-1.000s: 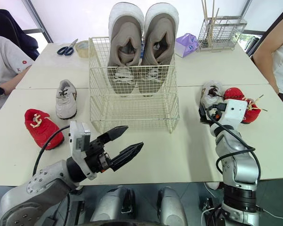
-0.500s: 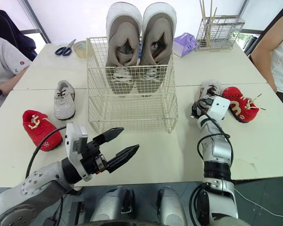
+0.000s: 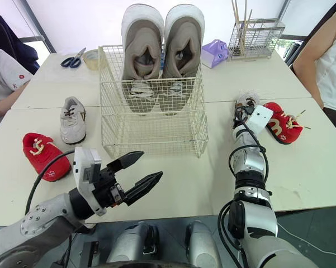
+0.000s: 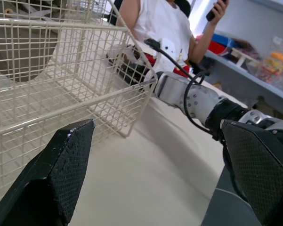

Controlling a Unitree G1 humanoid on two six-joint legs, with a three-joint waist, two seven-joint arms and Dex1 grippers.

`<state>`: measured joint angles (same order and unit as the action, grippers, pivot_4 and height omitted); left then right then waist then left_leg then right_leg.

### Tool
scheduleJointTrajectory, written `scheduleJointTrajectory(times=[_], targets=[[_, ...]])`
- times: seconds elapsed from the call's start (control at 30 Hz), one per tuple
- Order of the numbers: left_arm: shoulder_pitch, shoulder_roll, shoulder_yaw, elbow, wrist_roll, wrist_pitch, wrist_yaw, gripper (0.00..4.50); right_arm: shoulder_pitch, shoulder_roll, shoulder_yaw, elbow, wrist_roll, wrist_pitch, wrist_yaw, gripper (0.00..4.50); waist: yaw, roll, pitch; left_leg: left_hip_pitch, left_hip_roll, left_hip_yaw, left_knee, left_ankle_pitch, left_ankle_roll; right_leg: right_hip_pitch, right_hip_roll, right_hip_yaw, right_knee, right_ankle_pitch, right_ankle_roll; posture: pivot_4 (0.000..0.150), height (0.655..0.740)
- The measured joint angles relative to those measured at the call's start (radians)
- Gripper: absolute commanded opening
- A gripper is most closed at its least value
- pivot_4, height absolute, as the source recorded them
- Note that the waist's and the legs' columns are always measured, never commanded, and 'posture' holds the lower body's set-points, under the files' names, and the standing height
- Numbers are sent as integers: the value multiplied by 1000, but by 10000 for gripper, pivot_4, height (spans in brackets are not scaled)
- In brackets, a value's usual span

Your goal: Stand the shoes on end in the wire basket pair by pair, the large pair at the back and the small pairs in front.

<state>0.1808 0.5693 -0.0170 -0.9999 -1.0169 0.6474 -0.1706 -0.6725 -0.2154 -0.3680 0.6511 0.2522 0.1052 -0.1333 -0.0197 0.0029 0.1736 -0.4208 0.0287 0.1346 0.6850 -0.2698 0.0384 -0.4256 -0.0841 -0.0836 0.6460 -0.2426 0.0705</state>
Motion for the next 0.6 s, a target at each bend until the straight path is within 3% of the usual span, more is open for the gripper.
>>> scheduleJointTrajectory(times=[0.17,0.27,0.33,0.47,0.6], targets=[[8,35,51,-3,-145,-13,6,45000,-14,-66,49,17,-57,-73,50,14309,1,5,3,-2,-1,0,0,0,0,-2,-4,0,0,-1,-2,1500,7400],[-4,85,135,1,-284,-51,13,45000,-155,-220,55,85,-93,-172,110,14309,5,16,10,-6,-4,1,0,1,1,-6,-5,1,0,-1,-2,1500,7400],[-21,125,179,17,-356,-65,10,45000,-290,-318,50,113,-104,-265,153,14309,2,16,10,-5,-3,1,-1,1,1,-6,-4,1,0,0,1,1500,7400],[-38,178,206,54,-441,-70,-2,45000,-564,-400,48,128,-37,-406,414,14309,-13,16,10,-4,1,1,-3,2,-1,-5,3,1,-1,0,0,1500,7400],[-46,230,214,59,-510,-68,-6,45000,-737,-411,107,26,166,-211,909,14309,-23,15,10,-3,3,1,-4,2,-1,-5,2,1,-1,0,0,1500,7400]])
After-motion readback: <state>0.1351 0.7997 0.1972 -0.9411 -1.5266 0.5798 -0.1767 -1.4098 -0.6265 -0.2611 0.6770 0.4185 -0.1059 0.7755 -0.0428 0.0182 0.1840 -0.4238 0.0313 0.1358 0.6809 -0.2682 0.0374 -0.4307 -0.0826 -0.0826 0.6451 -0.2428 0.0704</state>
